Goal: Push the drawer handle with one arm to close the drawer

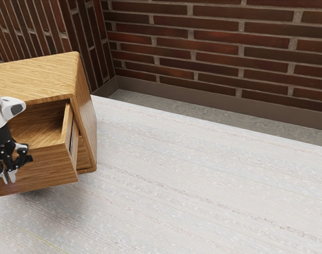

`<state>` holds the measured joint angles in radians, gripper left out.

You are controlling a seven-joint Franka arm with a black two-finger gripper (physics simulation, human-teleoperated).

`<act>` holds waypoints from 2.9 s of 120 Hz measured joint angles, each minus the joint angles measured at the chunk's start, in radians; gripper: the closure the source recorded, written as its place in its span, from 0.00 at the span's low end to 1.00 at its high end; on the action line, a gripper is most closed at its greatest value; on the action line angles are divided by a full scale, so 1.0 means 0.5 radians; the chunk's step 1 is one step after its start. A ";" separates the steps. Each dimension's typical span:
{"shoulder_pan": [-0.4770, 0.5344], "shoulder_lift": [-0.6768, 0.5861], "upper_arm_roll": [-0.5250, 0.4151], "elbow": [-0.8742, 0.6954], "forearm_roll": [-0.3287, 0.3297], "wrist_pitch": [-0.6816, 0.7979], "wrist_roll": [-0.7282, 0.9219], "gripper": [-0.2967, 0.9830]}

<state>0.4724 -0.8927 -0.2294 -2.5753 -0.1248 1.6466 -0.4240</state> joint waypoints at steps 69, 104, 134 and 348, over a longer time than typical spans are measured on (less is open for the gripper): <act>0.065 0.002 0.049 -0.042 0.083 0.151 0.102 0.84; 0.065 0.027 0.093 -0.018 0.108 0.178 0.167 0.85; 0.094 0.095 0.090 0.013 0.113 0.216 0.202 0.85; 0.166 0.743 0.103 0.404 0.274 0.440 0.273 0.85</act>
<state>0.5553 -0.5215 -0.1780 -2.3734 0.0120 1.8668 -0.2873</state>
